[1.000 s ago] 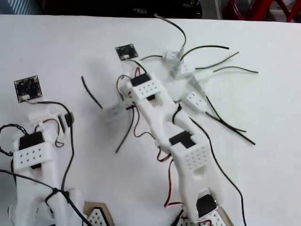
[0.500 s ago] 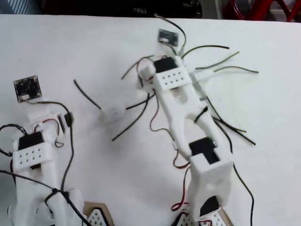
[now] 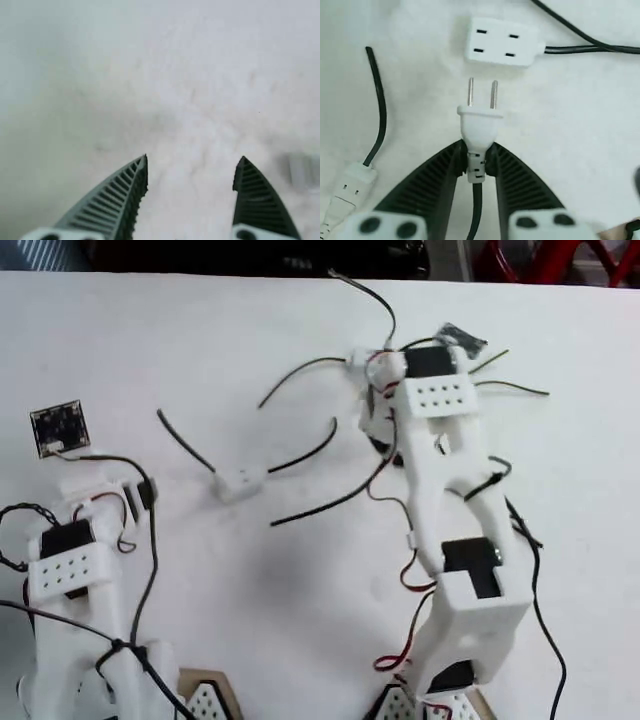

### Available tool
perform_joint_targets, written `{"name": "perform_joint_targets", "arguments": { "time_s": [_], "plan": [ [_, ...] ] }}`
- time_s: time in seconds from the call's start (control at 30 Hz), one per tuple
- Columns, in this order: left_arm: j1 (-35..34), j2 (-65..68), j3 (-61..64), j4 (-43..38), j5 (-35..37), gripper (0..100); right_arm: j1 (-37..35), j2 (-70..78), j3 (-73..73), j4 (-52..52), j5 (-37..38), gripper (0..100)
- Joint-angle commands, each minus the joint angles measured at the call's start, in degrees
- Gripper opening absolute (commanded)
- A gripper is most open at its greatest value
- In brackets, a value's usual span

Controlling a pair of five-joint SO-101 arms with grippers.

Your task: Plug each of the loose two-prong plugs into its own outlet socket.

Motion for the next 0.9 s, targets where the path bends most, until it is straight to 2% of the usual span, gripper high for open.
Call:
{"name": "perform_joint_targets", "arguments": {
  "time_s": [0.0, 0.07, 0.13, 0.27, 0.4, 0.6, 0.67, 0.73, 0.87],
  "plan": [
    [-0.57, -1.54, -0.26, -1.14, -0.62, 28, 0.75, -3.47, -2.46, 2.24, -0.26, 17.9],
    [-0.57, -1.54, -0.26, -1.14, -0.62, 28, 0.04, -3.91, -1.32, 2.24, -0.18, 23.0],
    [-0.57, -1.54, -0.18, -1.14, -0.62, 28, -0.66, -4.88, -0.09, 2.24, 1.32, 23.2],
    [-0.57, -1.54, -0.18, -1.14, -0.62, 28, -0.75, -8.84, 1.93, 2.15, 12.22, 23.2],
    [-0.57, -1.45, -0.18, -1.14, -0.62, 28, 1.8, -13.58, 4.75, 2.15, 35.52, 23.2],
    [-0.57, -1.45, -0.18, -1.14, -0.62, 28, 6.81, -18.51, 15.38, 2.15, 81.14, 23.2],
    [-0.57, -1.45, -0.18, -1.14, -0.62, 28, 8.48, -19.21, 20.04, 2.15, 93.63, 23.2],
    [-0.48, -1.45, -0.18, -1.14, -0.62, 28, 10.24, -19.38, 24.44, 2.07, 102.68, 23.2],
    [-0.4, -1.63, 1.05, -2.99, -0.62, 28, 12.35, -19.12, 30.33, -2.59, 114.37, 23.2]
  ]
}}
